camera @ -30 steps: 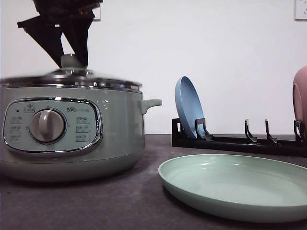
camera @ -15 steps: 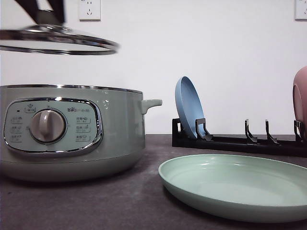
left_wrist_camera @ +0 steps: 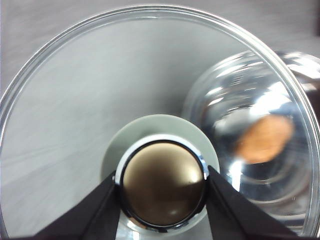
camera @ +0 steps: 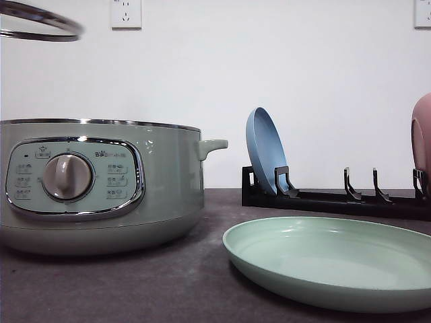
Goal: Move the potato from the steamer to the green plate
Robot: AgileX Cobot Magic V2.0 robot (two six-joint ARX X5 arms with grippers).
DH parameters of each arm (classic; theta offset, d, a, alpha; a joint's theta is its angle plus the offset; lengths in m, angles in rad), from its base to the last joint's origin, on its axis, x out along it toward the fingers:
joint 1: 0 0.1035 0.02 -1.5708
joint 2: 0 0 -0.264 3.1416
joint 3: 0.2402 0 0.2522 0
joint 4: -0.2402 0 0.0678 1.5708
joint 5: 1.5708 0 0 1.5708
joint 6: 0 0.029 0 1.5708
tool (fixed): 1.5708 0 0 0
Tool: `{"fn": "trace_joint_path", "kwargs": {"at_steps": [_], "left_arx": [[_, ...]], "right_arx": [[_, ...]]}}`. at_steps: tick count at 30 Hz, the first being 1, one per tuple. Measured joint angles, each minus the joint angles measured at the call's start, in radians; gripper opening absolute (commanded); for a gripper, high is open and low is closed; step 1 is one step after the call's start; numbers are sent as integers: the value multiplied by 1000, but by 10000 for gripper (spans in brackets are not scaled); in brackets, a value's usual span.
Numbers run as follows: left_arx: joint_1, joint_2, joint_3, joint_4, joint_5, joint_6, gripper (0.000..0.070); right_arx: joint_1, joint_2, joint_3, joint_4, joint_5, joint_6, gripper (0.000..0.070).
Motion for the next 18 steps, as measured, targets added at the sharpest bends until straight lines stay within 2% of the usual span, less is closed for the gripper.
{"fn": "trace_joint_path", "kwargs": {"at_steps": [6, 11, 13, 17, 18], "left_arx": [[57, -37, 0, -23, -3, -1, 1], [79, -43, 0, -35, -5, -1, 1], [80, -43, 0, -33, -4, -1, 1], [80, -43, 0, -32, -2, -1, 1], [80, -43, 0, -32, -2, -1, 1]], "right_arx": [[0, 0, 0, 0, 0, -13, 252], [0, 0, 0, 0, 0, -28, 318], [0, 1, 0, 1, 1, -41, 410], [0, 16, 0, 25, 23, -97, 662], [1, 24, 0, 40, 38, -119, 689]]}}
